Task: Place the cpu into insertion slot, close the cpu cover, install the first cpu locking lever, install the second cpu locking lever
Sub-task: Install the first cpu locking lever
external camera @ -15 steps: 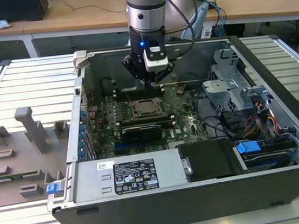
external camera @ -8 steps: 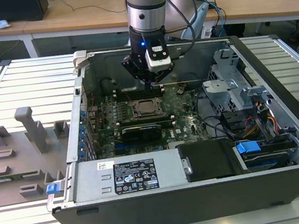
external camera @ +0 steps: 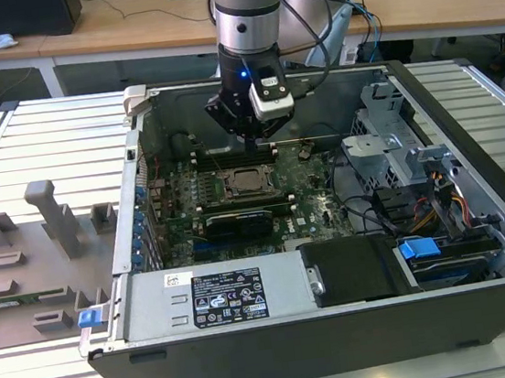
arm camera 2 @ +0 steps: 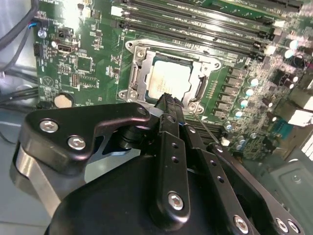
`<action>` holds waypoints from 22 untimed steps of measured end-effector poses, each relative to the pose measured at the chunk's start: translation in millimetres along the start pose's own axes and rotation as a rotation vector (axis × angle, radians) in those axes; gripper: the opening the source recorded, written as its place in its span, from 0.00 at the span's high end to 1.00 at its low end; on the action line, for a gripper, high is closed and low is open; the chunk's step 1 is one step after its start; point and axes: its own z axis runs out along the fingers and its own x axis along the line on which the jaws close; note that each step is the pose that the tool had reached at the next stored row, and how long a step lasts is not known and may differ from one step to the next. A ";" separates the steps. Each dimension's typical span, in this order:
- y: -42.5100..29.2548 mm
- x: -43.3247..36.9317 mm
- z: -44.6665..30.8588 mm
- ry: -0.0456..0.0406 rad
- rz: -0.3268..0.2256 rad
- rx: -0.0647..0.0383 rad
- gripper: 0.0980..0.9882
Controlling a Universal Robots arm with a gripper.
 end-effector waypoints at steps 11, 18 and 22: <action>0.0 0.0 0.0 -0.0012 -0.271 -0.002 0.99; 0.0 0.1 0.0 -0.0014 -0.359 -0.004 0.99; -3.3 10.9 0.3 -0.0016 -0.359 -0.004 0.99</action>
